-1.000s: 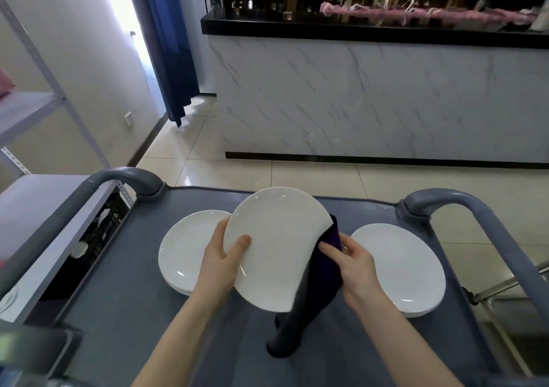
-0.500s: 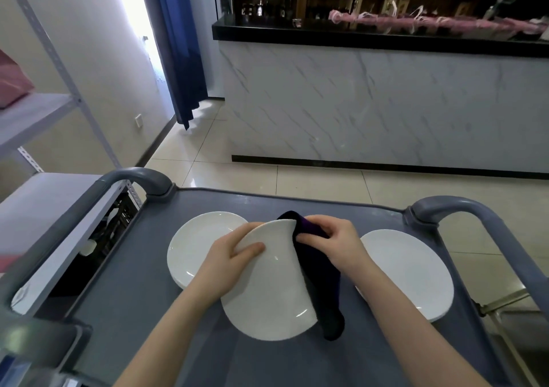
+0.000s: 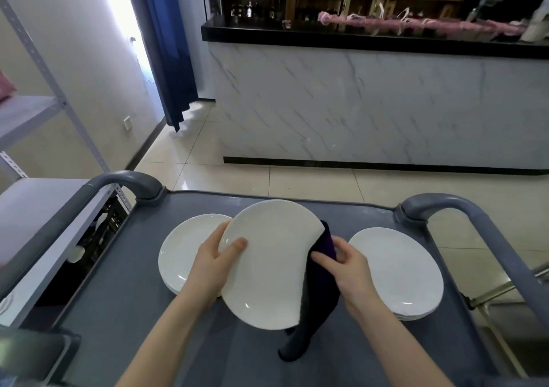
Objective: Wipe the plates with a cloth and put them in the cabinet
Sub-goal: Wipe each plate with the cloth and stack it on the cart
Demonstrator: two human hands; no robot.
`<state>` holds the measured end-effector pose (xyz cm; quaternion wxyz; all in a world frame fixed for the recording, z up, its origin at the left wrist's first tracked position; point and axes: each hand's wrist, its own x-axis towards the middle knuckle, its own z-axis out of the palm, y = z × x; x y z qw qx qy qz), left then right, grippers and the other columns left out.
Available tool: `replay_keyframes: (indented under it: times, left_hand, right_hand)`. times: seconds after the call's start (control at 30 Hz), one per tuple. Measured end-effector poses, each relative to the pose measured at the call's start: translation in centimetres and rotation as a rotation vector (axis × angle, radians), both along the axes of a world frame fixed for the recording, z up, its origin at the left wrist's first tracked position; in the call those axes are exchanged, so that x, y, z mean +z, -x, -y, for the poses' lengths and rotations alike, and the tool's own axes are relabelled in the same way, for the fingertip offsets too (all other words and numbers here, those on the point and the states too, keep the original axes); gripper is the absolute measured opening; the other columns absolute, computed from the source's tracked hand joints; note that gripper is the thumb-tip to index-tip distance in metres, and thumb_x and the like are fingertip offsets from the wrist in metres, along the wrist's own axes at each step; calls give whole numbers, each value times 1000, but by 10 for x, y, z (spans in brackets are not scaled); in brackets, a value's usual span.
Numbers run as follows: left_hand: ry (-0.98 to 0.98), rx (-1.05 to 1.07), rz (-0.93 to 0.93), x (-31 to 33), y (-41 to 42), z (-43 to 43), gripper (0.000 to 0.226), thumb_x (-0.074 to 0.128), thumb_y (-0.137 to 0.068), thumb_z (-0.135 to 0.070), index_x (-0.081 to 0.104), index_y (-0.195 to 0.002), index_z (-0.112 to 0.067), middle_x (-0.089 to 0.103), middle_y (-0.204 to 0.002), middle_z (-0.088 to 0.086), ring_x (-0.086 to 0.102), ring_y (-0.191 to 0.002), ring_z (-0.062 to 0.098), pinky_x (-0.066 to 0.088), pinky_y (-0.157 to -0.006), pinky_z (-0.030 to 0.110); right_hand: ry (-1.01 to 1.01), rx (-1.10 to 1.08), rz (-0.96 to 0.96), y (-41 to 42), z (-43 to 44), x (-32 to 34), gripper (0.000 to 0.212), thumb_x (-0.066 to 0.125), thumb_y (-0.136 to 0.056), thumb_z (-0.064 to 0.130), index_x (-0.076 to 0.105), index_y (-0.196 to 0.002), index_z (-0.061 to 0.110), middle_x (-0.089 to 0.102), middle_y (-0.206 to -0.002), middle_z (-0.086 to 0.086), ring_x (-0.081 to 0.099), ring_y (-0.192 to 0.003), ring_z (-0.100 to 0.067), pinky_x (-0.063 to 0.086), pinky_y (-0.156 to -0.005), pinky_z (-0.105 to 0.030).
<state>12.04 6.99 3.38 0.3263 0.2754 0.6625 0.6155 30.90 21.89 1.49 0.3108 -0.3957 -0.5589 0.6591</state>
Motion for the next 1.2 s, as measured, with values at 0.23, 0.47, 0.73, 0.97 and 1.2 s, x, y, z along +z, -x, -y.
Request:
replay_keyframes:
  times: [0.23, 0.47, 0.73, 0.97, 1.2]
  left_hand:
    - [204, -385, -263, 28, 14, -20, 30, 67, -95, -28, 64, -110, -54, 71, -104, -10, 70, -89, 6, 56, -69, 20]
    - [-41, 63, 25, 10, 4, -8, 43, 71, -77, -45, 57, -115, -58, 76, -100, -7, 73, -90, 11, 57, -67, 23]
    - [-72, 276, 46, -14, -18, -19, 46, 63, -98, -20, 50, -130, -51, 62, -116, -29, 61, -112, 5, 53, -89, 33]
    - [110, -235, -342, 16, 5, -14, 53, 67, -96, -20, 55, -116, -68, 64, -108, -37, 59, -101, -12, 44, -74, 3]
    - [66, -202, -372, 8, 0, -10, 45, 67, -95, -19, 61, -123, -55, 68, -113, -26, 62, -105, -3, 46, -80, 7]
  right_hand:
    - [-260, 389, 131, 15, -21, 37, 24, 75, -82, 6, 75, -102, 20, 76, -97, 0, 72, -93, -18, 57, -85, -29]
    - [138, -51, -216, 11, -12, 19, 23, 67, -88, 2, 72, -109, 11, 75, -106, -11, 72, -97, -25, 58, -79, -33]
    - [311, -179, -183, 8, 14, -1, 23, 68, -85, -1, 70, -107, 6, 75, -105, -13, 70, -97, -29, 56, -84, -38]
    - [-199, 212, 24, 17, -25, 40, 24, 77, -78, 3, 76, -98, 17, 77, -94, -2, 72, -91, -20, 56, -85, -32]
    - [-314, 340, 188, 34, -29, 42, 22, 82, -75, 12, 77, -92, 24, 77, -90, 2, 72, -89, -20, 56, -85, -34]
